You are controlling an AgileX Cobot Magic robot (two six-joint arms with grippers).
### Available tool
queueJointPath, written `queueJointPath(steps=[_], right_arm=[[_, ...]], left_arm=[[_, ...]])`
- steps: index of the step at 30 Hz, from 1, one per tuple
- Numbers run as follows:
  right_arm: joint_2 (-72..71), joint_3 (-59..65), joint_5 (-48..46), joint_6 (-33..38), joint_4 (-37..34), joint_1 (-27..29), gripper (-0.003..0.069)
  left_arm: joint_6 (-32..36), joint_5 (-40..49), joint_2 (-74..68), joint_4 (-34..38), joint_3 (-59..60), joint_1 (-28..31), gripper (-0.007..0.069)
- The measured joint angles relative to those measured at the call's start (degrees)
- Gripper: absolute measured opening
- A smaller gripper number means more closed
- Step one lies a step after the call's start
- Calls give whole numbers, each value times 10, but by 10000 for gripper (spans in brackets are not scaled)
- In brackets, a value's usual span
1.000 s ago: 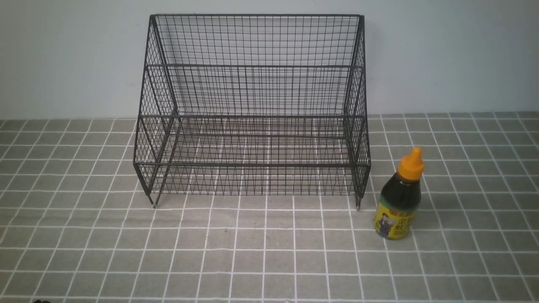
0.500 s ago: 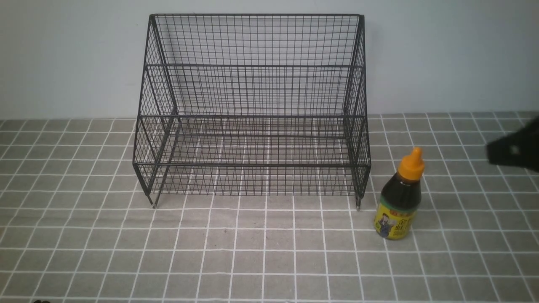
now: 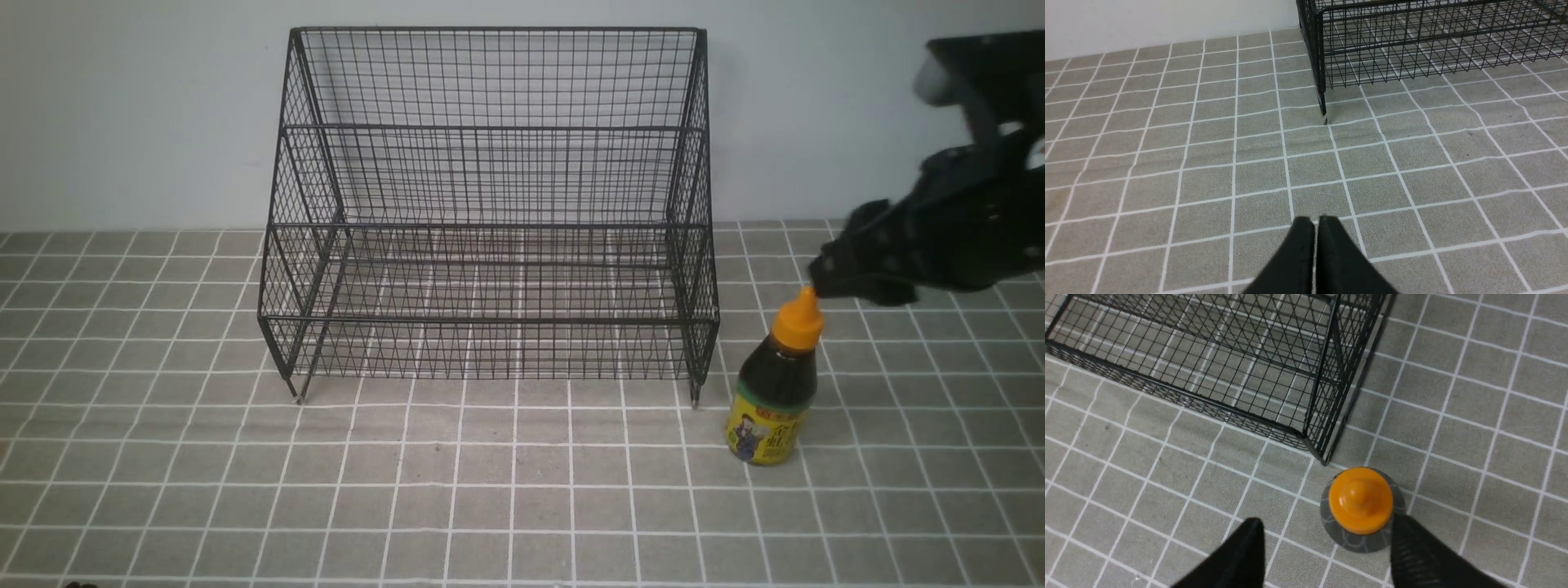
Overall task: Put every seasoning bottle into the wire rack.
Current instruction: Use the right arm to grab the condiment bottle closest to it, then use the right arm to put the condiment bottle back on the shelf
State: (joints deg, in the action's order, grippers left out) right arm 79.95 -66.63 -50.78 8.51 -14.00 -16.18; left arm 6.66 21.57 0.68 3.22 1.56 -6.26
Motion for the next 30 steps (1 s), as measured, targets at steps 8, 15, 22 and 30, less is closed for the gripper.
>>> queueJointPath(steps=[8, 15, 22, 30], right_arm=[[75, 0, 26, -26, 41, -10, 586], [112, 0, 52, -30, 60, -10, 419], [114, -11, 44, -21, 64, -10, 290], [93, -144, -75, -19, 61, -10, 290]], left_arm=[[0, 0, 0, 0, 0, 0, -7], [0, 0, 0, 0, 0, 0, -7], [0, 0, 0, 0, 0, 0, -7], [0, 0, 0, 0, 0, 0, -7]])
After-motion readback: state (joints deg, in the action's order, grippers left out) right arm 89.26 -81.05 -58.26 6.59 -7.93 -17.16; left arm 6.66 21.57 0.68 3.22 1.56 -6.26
